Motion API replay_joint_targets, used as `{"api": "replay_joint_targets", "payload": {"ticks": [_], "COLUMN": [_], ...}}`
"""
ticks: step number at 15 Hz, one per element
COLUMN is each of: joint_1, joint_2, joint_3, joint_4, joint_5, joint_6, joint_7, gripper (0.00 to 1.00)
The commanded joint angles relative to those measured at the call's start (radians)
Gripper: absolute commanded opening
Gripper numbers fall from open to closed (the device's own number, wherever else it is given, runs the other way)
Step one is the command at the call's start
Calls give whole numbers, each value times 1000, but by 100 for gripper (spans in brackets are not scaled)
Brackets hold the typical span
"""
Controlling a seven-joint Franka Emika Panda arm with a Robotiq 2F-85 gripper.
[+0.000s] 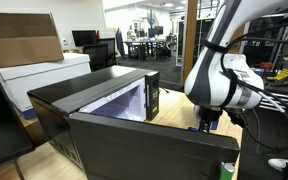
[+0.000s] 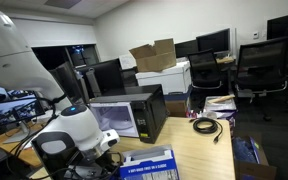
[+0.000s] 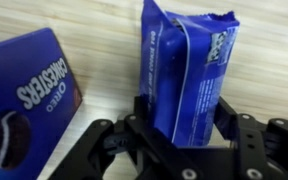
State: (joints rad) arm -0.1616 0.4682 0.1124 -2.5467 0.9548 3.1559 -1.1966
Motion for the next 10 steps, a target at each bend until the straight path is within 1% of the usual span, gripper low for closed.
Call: {"api": "replay_joint_targets", "payload": {"ticks": [1, 4, 5, 6, 9, 10], "joint_1": [-58, -65, -50, -33, 19, 36], "joint_2": [-55, -76, -95, -120, -207, -233], "joint_3": [59, 69, 54, 38, -15, -37], "joint_4": [-25, -37, -49, -63, -105, -114], "joint_5": [13, 6, -4, -18, -81, -114], "joint_6": [12, 13, -5, -25, -93, -121], "joint_7": [-61, -63, -50, -42, -16, -13], "gripper": [38, 21, 17, 17, 3, 2]}}
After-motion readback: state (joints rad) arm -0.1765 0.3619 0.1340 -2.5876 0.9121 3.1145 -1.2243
